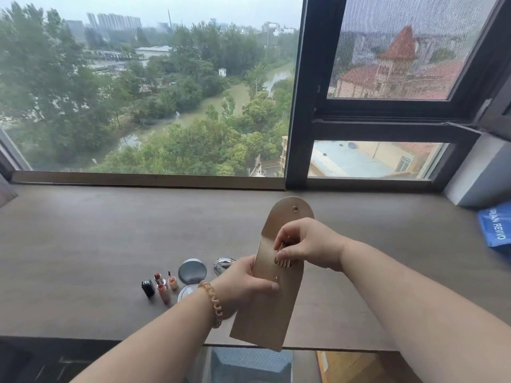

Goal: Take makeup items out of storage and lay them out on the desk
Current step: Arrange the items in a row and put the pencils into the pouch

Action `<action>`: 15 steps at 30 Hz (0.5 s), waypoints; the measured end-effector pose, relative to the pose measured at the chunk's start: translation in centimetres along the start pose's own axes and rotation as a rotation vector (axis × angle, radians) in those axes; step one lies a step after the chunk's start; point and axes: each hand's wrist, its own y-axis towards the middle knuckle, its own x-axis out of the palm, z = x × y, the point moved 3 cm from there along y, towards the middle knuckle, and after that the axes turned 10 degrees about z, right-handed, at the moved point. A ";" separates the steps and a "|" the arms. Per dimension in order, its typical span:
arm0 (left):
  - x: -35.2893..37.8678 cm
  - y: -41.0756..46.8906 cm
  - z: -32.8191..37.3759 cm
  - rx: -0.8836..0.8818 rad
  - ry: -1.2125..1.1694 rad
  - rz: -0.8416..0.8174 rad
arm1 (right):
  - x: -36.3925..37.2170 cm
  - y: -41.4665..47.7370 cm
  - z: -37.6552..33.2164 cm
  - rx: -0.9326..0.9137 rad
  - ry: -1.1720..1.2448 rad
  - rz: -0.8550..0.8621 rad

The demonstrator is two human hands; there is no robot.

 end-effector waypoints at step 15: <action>0.3 0.6 0.0 -0.089 -0.032 -0.072 | -4.0 2.6 1.2 0.088 0.136 0.099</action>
